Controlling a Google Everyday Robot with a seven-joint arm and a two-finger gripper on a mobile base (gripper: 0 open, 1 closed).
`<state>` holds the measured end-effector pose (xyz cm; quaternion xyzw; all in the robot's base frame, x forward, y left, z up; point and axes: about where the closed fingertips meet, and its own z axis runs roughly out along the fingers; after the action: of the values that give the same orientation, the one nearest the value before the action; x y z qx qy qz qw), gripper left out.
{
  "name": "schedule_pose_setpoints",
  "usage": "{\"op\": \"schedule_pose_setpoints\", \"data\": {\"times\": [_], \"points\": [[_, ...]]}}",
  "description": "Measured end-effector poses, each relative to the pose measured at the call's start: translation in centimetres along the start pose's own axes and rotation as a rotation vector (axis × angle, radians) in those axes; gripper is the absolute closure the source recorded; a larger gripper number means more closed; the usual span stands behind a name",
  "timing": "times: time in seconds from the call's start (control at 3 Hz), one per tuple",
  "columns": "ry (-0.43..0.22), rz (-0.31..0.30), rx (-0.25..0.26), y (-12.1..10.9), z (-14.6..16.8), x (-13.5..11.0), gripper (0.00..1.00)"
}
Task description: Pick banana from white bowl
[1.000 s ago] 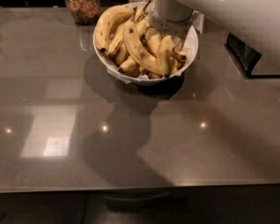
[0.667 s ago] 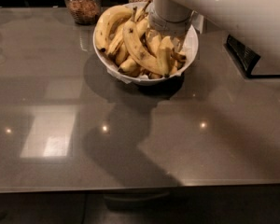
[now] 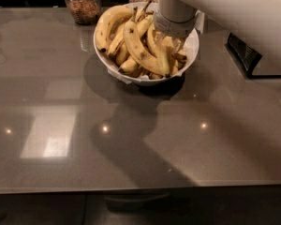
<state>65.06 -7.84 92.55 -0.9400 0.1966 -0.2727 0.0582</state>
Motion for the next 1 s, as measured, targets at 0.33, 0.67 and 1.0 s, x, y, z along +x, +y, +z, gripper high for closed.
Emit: {"op": "schedule_pose_setpoints", "data": {"times": [0.33,0.67,1.0], "points": [[-0.030,0.042,0.010,0.6,0.0,0.0,0.87],[-0.055,0.090,0.026,1.3,-0.8,-0.1,1.00],[-0.063,0.143,0.020,2.2,-2.7,-0.2,1.00]]}}
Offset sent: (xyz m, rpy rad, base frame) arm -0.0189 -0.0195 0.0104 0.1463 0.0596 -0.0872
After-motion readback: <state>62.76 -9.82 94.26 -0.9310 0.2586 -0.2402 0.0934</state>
